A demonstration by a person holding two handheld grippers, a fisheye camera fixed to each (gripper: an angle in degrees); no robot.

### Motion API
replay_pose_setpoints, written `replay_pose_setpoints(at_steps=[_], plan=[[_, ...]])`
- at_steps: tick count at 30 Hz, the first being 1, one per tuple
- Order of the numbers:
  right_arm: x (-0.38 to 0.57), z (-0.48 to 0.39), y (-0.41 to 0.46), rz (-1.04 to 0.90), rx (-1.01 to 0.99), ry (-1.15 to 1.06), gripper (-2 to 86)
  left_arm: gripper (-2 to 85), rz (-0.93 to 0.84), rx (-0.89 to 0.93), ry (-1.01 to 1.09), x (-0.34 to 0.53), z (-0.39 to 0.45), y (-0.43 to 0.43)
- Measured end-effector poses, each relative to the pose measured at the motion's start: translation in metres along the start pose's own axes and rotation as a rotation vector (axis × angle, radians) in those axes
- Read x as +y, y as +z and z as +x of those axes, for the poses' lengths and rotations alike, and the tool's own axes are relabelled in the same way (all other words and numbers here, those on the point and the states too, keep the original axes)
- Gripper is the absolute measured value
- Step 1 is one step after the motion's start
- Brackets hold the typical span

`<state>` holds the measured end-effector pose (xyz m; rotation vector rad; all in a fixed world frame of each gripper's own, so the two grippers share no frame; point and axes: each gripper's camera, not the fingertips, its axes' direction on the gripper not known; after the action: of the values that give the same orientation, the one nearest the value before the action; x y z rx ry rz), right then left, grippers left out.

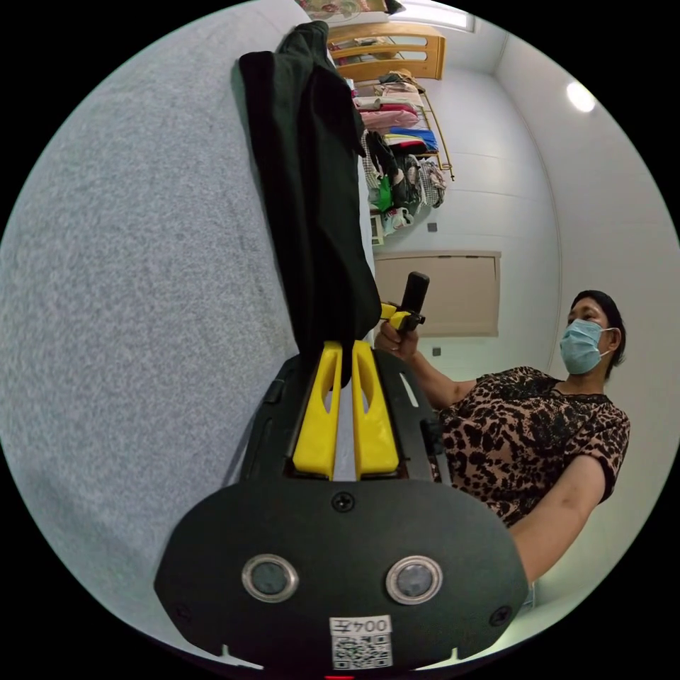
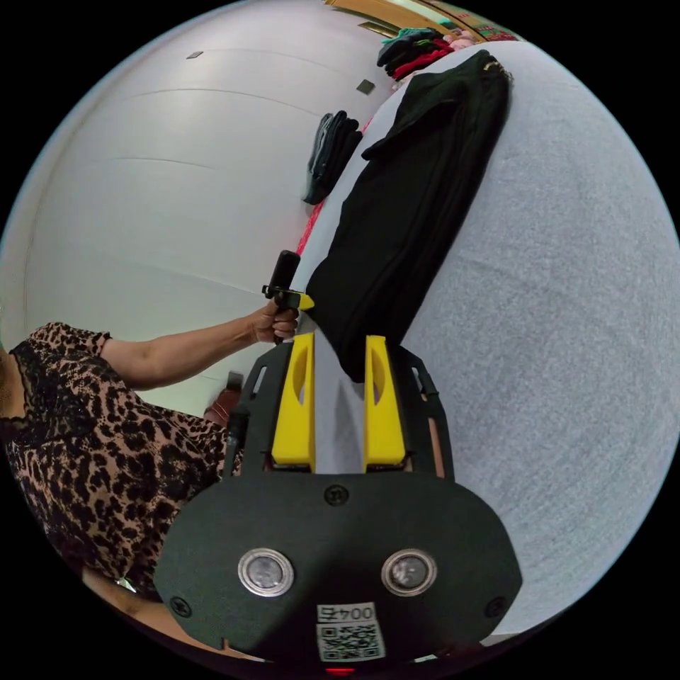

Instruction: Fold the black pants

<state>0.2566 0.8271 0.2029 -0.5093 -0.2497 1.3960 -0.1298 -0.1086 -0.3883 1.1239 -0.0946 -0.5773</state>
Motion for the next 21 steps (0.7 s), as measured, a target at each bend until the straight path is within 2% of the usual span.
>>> replay_pose_setpoints(at_steps=[5,9,21], plan=[[-0.022,0.000,-0.003,-0.004,-0.032,0.019,9.6,2.2,0.017,0.035,0.013,0.002,-0.011,-0.004],[-0.037,-0.009,0.008,-0.094,0.018,0.013,8.6,2.2,0.038,0.070,0.029,0.006,-0.021,-0.007],[-0.063,-0.032,0.017,-0.174,0.133,0.106,5.5,2.4,0.040,0.108,0.028,0.008,-0.040,-0.014]])
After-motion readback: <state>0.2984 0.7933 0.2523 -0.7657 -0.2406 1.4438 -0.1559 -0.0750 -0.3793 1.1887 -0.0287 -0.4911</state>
